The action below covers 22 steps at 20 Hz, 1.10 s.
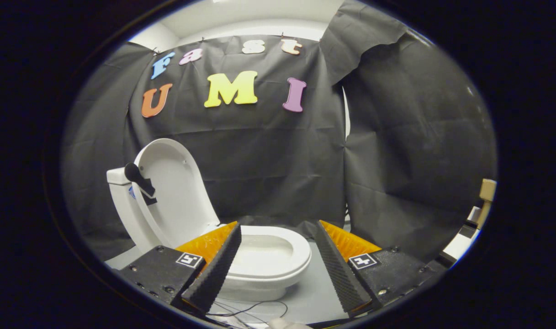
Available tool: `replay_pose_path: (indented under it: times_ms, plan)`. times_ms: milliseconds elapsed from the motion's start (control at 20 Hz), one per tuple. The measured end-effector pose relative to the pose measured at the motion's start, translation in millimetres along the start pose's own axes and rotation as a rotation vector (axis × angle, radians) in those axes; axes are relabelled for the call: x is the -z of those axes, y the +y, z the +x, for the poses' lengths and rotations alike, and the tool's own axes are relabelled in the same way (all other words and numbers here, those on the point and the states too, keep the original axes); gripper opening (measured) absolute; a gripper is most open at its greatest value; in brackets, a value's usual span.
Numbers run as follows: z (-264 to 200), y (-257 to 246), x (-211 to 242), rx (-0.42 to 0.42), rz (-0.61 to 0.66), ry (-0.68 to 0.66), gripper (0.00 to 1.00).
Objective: Open the toilet lid.
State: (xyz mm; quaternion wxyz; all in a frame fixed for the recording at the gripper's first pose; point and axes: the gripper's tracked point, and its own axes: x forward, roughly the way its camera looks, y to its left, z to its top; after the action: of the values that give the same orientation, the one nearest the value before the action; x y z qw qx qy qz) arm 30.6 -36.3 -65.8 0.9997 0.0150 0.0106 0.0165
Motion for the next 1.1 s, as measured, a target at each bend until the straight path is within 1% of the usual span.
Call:
replay_pose_path:
  times_ms: [1100]
  plan:
    - [-2.2,2.7,-1.8,-0.002,-0.014,-0.004,1.0]
